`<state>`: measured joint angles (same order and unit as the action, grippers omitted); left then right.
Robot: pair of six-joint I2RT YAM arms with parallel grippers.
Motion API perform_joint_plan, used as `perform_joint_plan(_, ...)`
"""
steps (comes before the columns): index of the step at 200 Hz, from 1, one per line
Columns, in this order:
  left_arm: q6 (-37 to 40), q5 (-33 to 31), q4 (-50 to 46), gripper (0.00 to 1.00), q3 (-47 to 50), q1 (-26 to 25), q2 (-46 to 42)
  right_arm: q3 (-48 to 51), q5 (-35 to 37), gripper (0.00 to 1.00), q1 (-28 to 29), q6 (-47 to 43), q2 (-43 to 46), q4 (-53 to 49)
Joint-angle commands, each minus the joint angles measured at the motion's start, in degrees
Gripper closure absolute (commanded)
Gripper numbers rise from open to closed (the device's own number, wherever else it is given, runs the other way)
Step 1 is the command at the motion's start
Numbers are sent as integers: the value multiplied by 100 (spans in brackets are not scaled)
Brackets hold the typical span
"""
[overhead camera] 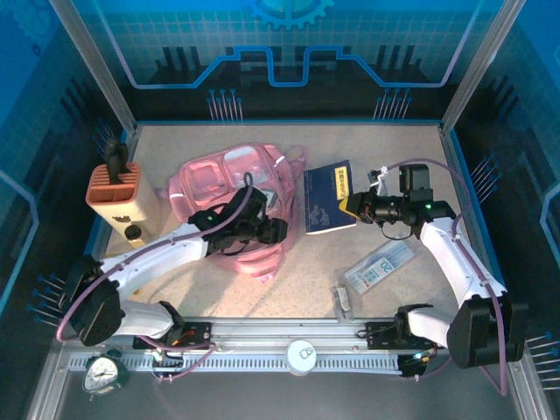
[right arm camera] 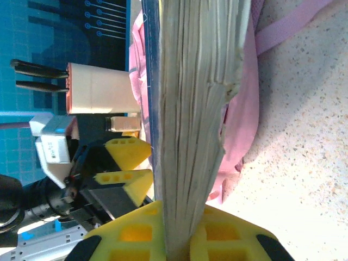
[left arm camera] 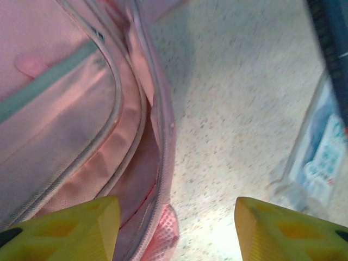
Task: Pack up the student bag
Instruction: Open the student bag at the center of the table.
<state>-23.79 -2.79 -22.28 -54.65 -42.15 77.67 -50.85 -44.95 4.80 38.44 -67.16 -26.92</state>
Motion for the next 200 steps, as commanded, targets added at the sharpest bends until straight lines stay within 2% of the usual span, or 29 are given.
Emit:
perform_joint_plan(1, 579, -369, -507, 43, -353, -169, 417, 14, -12, 100, -76, -266, 211, -213)
perform_joint_plan(45, 831, -886, -791, 53, -885, -254, 1298, 267, -18, 100, -88, -205, 196, -52)
perform_joint_plan(75, 840, -1002, -796, 68, -969, -262, 1416, 305, -44, 100, -120, -275, 168, -71)
perform_joint_plan(99, 894, -1156, -795, 84, -883, -259, 1296, 330, -13, 100, -144, -319, 178, -95)
perform_joint_plan(133, 974, -1193, -725, 100, -880, -261, 1069, 279, -30, 100, -139, -384, 118, -202)
perform_joint_plan(175, 1178, -1822, -892, 100, -1360, -255, 685, 500, 96, 100, -35, -300, 299, -239)
perform_joint_plan(200, 1331, -2183, -883, 100, -1703, -226, 468, 644, 139, 100, 328, -151, 216, -81)
